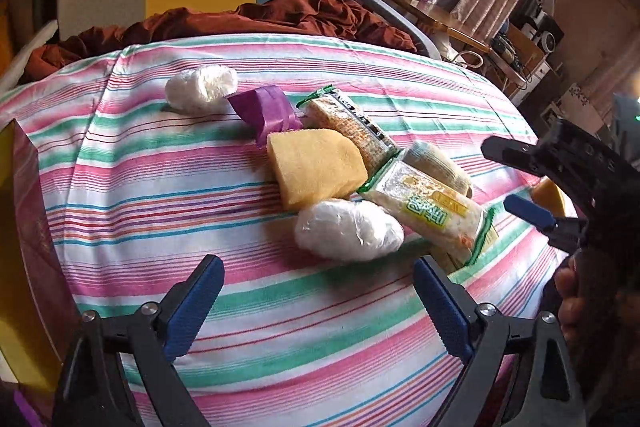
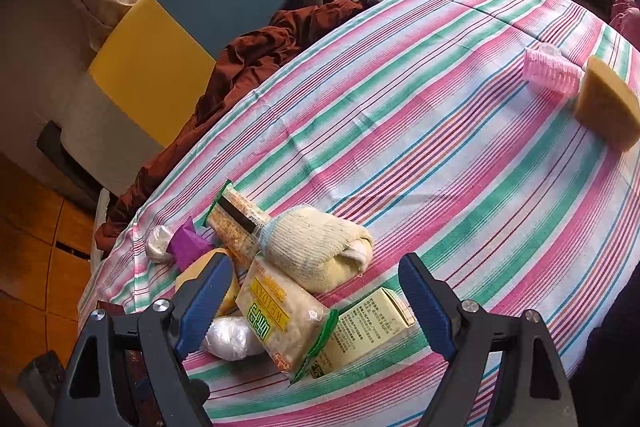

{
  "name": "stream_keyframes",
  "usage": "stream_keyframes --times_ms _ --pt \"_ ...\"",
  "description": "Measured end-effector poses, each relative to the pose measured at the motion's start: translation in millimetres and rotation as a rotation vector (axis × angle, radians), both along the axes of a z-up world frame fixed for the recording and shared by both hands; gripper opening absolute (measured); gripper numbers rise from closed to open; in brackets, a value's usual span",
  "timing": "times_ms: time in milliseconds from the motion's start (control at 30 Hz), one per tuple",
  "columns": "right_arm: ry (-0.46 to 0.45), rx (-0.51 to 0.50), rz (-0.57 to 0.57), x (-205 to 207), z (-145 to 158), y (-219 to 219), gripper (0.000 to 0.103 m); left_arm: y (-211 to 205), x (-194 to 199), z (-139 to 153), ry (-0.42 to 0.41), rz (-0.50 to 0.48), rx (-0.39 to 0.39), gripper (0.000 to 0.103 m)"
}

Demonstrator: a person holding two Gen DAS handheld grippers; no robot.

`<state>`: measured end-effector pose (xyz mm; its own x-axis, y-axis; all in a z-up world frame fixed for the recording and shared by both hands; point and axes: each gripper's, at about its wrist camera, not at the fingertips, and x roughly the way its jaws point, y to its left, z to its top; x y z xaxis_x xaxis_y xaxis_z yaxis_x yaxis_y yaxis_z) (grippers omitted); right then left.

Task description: Organize objects

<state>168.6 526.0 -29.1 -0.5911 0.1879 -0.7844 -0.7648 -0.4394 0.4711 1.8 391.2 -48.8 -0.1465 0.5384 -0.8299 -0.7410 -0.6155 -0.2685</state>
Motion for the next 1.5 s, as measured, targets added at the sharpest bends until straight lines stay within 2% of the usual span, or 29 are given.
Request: stream_keyframes --times_ms 133,233,333,433,467,500,533,567,733,867,1000,1100,1133,1200,1233,1267,1500 --pt "-0.001 -0.013 0.007 -1.7 -2.0 1.1 0.087 17.8 -9.4 -10.0 -0.061 0.035 0.010 0.093" --pt "-0.006 -0.014 0.012 -3.4 -2.6 1.0 0.087 31.1 -11.2 -15.6 -0.074 0.036 0.020 0.092" --pt "-0.003 -0.023 0.018 -4.0 -3.8 1.4 0.087 42.0 -14.7 -30.5 -0.088 0.019 -0.005 0.074" --pt "0.003 -0.029 0.031 -6.1 -4.1 0.7 0.087 33.7 -8.6 -29.7 -0.026 -0.029 0.009 0.064" --pt "0.006 -0.026 0.041 -7.7 -3.4 0.0 0.087 27.7 -7.0 -29.7 -0.022 -0.036 0.012 0.053" --pt "0.010 -0.021 0.053 -9.6 -2.2 -1.7 0.087 20.6 -6.4 -30.2 -0.014 -0.033 0.008 0.045" --pt "0.016 -0.016 0.067 -11.5 -0.9 -3.9 0.087 12.2 -6.5 -31.4 -0.010 -0.025 0.007 0.032" --pt "0.025 -0.012 0.086 -14.2 0.1 -6.0 0.087 2.0 -7.1 -32.8 -0.016 -0.019 0.023 0.031" --pt "-0.015 -0.028 0.209 -36.1 -6.3 -20.7 0.088 -33.9 1.4 -33.5 -0.010 -0.027 0.061 0.031" --pt "0.068 -0.129 0.335 -48.4 -10.9 -32.7 0.087 -53.5 12.1 -34.6 -0.004 -0.038 0.077 0.032" --pt "0.082 -0.108 0.313 -45.6 -6.9 -32.7 0.087 -63.6 18.0 -34.0 -0.017 -0.044 0.081 0.032" --pt "0.028 -0.091 0.273 -44.1 -10.3 -29.4 0.087 -67.7 20.6 -31.4 -0.012 -0.059 0.078 0.033" --pt "0.020 -0.094 0.270 -44.3 -11.7 -28.7 0.087 -68.1 21.6 -30.5 -0.015 -0.067 0.080 0.038" --pt "-0.003 -0.084 0.271 -45.1 -12.4 -28.7 0.087 -68.2 22.7 -27.9 -0.042 -0.074 0.093 0.054" --pt "-0.014 -0.082 0.274 -45.9 -13.4 -29.1 0.087 -66.8 23.5 -25.5 -0.046 -0.074 0.095 0.068" --pt "-0.022 -0.081 0.280 -47.3 -14.2 -30.0 0.087 -67.0 25.3 -23.0 -0.036 -0.067 0.090 0.077" --pt "-0.061 -0.065 0.300 -49.5 -16.7 -33.2 0.087 -71.3 18.7 -16.8 -0.036 -0.030 0.089 0.077"
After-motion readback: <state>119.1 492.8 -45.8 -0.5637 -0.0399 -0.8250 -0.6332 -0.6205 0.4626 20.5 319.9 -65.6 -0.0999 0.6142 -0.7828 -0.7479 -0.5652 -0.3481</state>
